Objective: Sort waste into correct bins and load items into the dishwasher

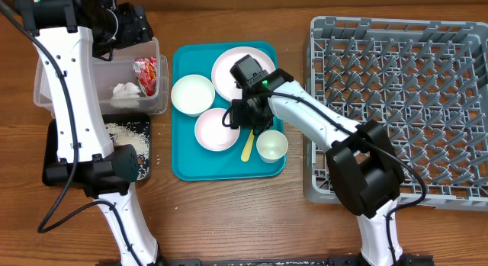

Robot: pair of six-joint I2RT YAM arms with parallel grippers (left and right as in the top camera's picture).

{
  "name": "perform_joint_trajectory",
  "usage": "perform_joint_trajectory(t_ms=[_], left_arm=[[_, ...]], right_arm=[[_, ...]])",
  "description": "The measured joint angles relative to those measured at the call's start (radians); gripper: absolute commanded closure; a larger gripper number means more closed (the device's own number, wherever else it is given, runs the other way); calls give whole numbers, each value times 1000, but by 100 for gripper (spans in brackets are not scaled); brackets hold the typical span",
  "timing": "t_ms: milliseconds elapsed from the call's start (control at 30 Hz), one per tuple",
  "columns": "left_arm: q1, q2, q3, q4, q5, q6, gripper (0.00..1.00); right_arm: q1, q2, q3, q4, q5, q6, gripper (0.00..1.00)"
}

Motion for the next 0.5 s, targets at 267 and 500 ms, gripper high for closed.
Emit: perform_joint_trajectory(t_ms=[267, 500], left_arm=[[0, 0, 0, 0, 0, 0, 20], [0, 0, 0, 0, -12, 1, 19]], right_arm=[[12, 26, 0, 25, 24, 33, 93], [11, 26, 0, 13, 38, 44, 96]])
